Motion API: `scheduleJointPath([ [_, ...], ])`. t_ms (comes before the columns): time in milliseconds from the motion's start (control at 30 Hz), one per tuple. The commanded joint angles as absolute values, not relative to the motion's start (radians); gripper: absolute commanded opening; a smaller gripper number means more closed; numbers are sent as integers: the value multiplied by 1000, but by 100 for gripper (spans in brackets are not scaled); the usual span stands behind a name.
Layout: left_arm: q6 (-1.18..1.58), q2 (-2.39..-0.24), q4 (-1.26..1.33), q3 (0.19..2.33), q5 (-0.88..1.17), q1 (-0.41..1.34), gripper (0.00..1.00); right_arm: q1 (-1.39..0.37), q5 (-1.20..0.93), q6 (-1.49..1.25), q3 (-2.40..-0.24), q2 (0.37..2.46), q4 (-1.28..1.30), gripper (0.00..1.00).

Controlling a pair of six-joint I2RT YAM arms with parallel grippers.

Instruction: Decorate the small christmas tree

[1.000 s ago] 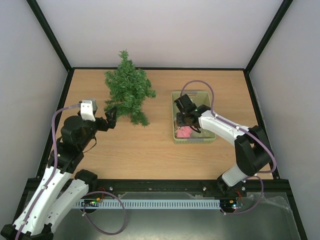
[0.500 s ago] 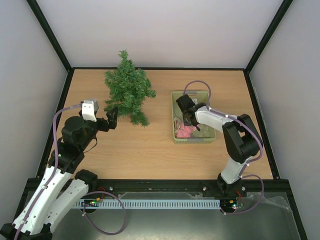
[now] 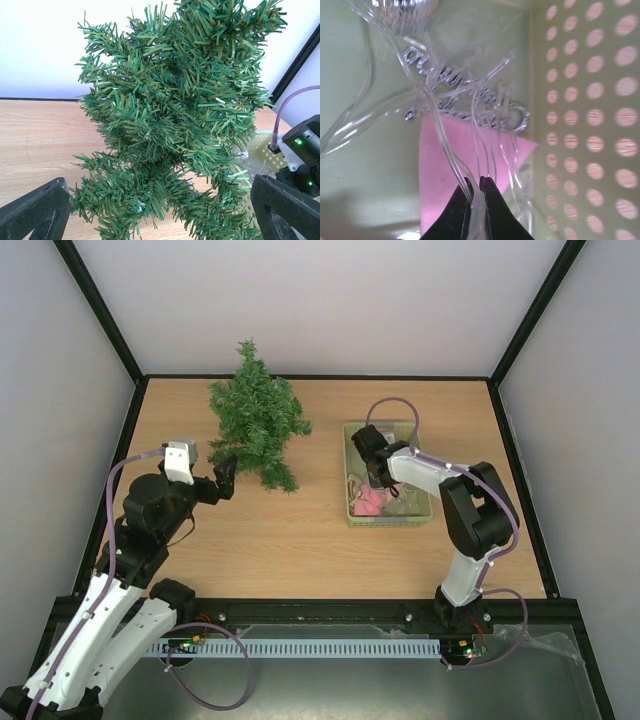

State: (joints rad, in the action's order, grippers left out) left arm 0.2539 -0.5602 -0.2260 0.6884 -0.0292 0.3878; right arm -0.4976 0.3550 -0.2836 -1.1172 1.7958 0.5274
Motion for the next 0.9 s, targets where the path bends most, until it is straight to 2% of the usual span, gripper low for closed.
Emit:
scheduleJointPath([
  [0,242,-555,-207,677,-48,395,99,-494,467,-304,-1187,1737,613,2],
  [333,244,-553,-220,686,-64,396,99,-497,427,-321,-1357,1461,716,2],
  [567,257,-562,-246,724,-41,397,99,-497,253,-321,-1493,1236,658,2],
  [867,289,-609,-284,818,123,397,99,-496,-65,-315,-1678,1104,531,2],
])
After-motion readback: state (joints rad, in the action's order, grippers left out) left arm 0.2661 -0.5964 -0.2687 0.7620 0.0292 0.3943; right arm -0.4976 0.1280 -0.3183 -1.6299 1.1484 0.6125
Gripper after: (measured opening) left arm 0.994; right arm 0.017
